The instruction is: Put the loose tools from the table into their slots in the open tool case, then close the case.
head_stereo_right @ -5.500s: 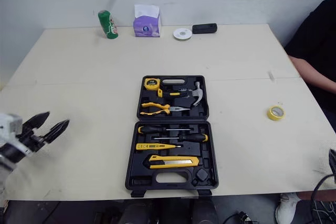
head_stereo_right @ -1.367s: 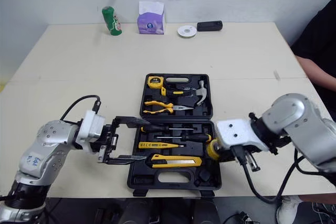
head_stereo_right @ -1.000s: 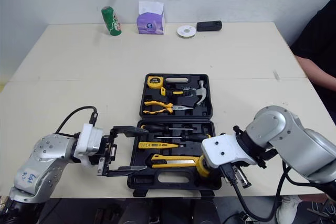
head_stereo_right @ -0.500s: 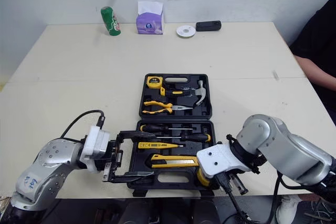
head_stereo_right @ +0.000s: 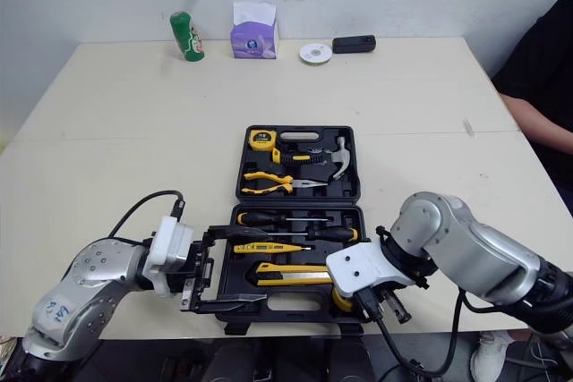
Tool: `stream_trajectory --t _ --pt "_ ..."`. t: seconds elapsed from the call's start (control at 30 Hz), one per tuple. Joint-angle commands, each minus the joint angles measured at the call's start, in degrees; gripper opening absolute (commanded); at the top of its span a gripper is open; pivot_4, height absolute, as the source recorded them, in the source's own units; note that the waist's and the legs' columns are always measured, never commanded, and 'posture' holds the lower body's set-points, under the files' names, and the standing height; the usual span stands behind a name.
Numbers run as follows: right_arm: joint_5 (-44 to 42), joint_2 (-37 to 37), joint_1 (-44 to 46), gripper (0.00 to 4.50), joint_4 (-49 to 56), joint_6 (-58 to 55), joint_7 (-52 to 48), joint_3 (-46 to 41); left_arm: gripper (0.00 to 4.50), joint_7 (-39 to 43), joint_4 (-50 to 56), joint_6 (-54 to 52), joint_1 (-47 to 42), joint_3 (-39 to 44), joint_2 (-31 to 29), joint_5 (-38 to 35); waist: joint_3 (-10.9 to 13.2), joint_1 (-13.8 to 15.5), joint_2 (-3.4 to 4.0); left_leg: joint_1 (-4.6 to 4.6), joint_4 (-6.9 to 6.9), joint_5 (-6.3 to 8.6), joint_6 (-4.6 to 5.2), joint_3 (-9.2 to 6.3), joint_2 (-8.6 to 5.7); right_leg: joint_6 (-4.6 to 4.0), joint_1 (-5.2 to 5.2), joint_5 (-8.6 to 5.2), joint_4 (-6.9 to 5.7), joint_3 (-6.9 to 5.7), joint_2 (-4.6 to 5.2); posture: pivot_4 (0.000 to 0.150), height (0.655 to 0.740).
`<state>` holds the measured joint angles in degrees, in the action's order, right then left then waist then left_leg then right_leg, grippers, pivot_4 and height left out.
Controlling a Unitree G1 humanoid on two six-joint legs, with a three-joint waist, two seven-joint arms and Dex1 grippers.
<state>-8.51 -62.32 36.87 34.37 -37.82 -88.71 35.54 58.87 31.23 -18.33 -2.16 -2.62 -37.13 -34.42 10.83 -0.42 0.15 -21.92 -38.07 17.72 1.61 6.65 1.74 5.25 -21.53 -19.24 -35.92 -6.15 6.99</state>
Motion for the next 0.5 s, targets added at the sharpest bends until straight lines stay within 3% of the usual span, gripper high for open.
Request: stream_trajectory --t 0.03,0.27,0.3,0.4,0.43,0.5 --pt "-0.37 -0.59 0.52 0.03 1.25 -1.44 -2.88 0.11 4.5 -0.23 0.76 0.56 -0.9 -0.28 0.25 0.16 0.0 0.04 0.0 0.0 0.0 0.0 0.0 0.0 0.0 0.0 0.0 0.0 0.0 0.0 0.0 0.15 0.74" --pt "-2.2 0.01 -0.32 0.03 1.87 -3.25 -1.33 -1.23 4.5 -0.29 0.45 0.33 -0.9 -0.28 0.22 0.08 0.0 0.1 -0.01 0.0 -0.01 0.0 0.0 0.0 -0.01 0.0 0.01 0.0 0.0 0.0 0.01 0.15 0.74" --pt "-2.54 -0.33 -0.52 0.94 2.11 -3.07 -1.72 -1.27 4.5 -0.24 0.43 0.26 -0.86 -0.28 0.15 0.04 0.0 0.1 -0.01 0.0 0.0 0.0 0.0 -0.01 0.0 0.0 0.01 0.0 0.0 -0.01 0.01 0.15 0.74" --pt "-2.85 -0.24 -1.18 2.36 2.1 -1.25 -1.27 -1.94 4.5 -0.22 0.26 0.3 -0.88 -0.2 0.08 0.1 0.0 0.13 -0.01 -0.01 0.0 0.0 0.0 -0.01 -0.01 0.0 0.01 0.0 0.01 -0.01 0.02 0.15 0.74" --pt "-3.24 -0.23 -1.17 2.75 1.86 -0.83 -1.39 -2.37 4.5 -0.21 0.06 0.46 -0.98 -0.09 0.07 0.23 0.0 0.15 -0.01 -0.02 0.0 0.0 0.0 -0.01 -0.01 0.0 0.01 0.0 0.02 -0.02 0.02 0.15 0.74" --pt "-4.62 -0.99 -0.79 2.75 1.27 0.01 -3.1 -3.4 4.5 -0.07 -0.51 0.62 -1.2 0.21 0.0 0.28 0.0 0.15 -0.01 -0.02 -0.01 0.0 0.01 -0.02 -0.02 0.0 0.01 0.0 0.02 -0.02 0.02 0.15 0.74"
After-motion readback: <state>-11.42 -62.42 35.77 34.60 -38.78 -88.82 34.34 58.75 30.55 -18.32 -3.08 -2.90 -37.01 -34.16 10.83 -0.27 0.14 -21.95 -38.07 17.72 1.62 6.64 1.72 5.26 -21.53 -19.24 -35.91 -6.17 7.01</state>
